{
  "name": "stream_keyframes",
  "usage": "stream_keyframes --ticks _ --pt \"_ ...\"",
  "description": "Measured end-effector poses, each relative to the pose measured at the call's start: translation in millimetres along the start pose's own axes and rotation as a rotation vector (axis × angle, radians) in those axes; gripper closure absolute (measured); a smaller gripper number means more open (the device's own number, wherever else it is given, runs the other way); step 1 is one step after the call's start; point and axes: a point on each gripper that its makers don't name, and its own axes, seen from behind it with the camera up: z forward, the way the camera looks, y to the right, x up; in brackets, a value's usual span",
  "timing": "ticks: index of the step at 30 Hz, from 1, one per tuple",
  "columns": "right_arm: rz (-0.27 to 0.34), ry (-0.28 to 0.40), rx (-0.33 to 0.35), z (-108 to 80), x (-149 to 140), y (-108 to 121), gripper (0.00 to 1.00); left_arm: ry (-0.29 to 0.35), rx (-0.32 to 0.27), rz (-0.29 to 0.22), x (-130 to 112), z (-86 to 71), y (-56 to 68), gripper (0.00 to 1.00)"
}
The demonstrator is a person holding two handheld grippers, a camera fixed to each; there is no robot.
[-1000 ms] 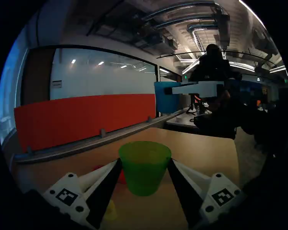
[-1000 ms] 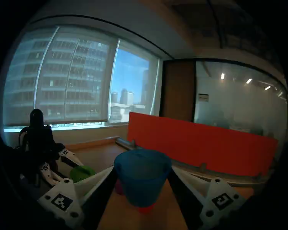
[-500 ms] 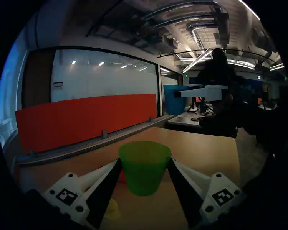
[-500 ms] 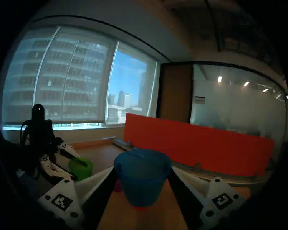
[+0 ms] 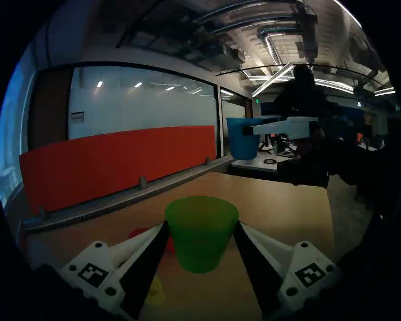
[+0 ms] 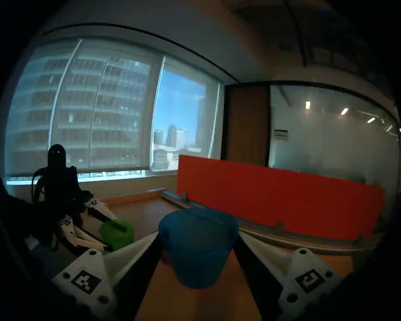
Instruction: Pour water
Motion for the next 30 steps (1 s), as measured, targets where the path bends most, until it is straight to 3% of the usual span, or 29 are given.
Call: stream_keyframes --ticks 12,30 --pt "0.01 -0.041 0.021 2.8 -22 0 0.1 -0.031 -0.011 -0.001 -10 4.9 -2.5 0.16" --pt "0.016 -0.179 0.065 10.1 -81 -9 0.09 -0.162 -0.061 0.048 -44 15.7 4.2 0.16"
